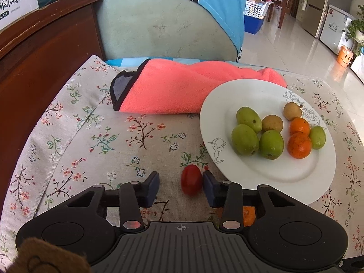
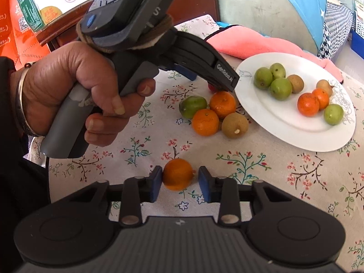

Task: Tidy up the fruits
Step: 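Close the right gripper on the tangerine while the left grasps the red cherry tomato, then carry the tangerine and the cherry tomato over the white plate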

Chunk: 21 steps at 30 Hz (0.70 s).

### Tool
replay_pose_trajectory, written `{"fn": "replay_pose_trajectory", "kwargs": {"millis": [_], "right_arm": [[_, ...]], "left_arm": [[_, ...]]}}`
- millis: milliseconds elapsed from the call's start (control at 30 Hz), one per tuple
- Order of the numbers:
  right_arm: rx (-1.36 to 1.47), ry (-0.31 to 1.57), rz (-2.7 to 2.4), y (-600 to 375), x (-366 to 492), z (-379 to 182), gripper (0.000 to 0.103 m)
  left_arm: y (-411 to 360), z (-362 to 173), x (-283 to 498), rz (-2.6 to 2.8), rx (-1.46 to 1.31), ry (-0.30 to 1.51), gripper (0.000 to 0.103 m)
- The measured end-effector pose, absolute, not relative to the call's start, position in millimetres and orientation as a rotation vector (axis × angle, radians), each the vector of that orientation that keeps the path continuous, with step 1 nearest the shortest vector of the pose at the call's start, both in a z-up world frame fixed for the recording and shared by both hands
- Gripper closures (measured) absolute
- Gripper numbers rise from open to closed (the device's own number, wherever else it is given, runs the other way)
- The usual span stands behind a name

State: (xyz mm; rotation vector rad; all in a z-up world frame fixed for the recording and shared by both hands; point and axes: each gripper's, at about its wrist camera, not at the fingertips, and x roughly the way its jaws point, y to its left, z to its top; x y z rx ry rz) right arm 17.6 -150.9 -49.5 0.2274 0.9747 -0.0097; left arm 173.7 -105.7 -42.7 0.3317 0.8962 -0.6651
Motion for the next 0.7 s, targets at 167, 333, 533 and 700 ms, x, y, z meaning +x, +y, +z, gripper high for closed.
{"fn": "replay_pose_trajectory", "kwargs": {"millis": [167, 333, 533, 700], "right_arm": [[0.232, 0.973, -0.01, -152.6, 19.1, -49.9, 0.074], [0.254, 0.974, -0.016, -156.1, 19.8, -49.3, 0.074], [0.274, 0.971, -0.038, -162.3, 20.4, -48.5, 0.074], [0.283, 0.967, -0.045, -164.5, 19.1, -46.2, 0.074]], "left_arm": [[-104.8, -42.2, 172.8, -0.674, 0.321, 0.903, 0.078], [-100.5, -41.6, 176.0, -0.659, 0.287, 0.921, 0.085], [-95.0, -40.6, 178.1, -0.645, 0.243, 0.942, 0.085], [-92.8, -40.4, 177.8, -0.618, 0.252, 0.935, 0.085]]}}
